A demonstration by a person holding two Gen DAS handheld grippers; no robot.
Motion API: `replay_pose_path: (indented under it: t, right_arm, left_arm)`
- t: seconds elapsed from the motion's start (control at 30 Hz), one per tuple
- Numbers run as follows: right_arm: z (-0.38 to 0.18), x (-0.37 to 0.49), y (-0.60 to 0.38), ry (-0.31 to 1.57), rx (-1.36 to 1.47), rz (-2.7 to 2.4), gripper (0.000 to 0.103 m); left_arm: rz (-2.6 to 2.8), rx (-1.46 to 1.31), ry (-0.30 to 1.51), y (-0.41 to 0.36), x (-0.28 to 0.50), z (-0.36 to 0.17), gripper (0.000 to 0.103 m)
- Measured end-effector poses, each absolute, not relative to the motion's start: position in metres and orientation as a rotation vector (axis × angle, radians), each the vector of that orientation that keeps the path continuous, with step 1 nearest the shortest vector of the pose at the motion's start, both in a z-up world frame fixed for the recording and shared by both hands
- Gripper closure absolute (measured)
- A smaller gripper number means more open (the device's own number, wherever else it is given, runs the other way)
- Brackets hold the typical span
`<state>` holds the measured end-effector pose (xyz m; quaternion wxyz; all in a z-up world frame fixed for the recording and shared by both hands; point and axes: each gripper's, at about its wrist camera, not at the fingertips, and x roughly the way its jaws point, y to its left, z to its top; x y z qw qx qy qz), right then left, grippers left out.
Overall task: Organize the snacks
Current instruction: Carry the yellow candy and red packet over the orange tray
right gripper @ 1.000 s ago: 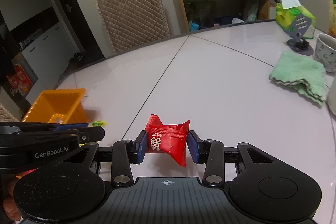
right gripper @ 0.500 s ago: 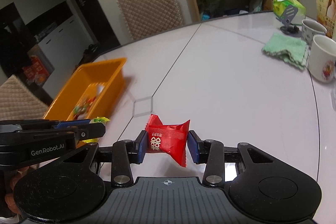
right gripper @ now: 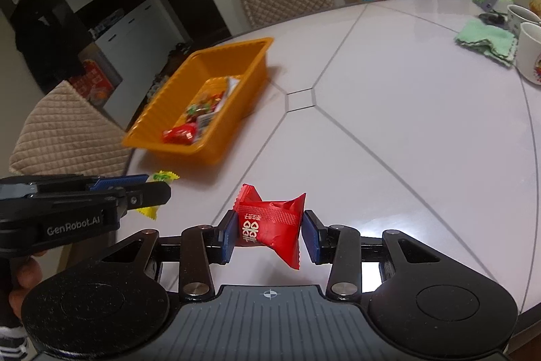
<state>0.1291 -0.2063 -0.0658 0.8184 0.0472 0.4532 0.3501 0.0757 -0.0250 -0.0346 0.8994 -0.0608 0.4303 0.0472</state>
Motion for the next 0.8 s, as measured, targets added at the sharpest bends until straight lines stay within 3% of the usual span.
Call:
replay_pose_path:
  t: [0.33, 0.8]
  right_arm:
    - [-0.054, 0.122, -0.12, 0.942, 0.145, 0.706, 0.062]
    - [-0.05, 0.175, -0.01, 0.886, 0.212, 0.536, 0.062]
  left_arm:
    - [0.041, -0.087, 0.879, 0.07, 0.076, -0.025, 0.084]
    - [-0.053, -0.041, 0.825, 0.194, 0.148, -0.021, 0.083]
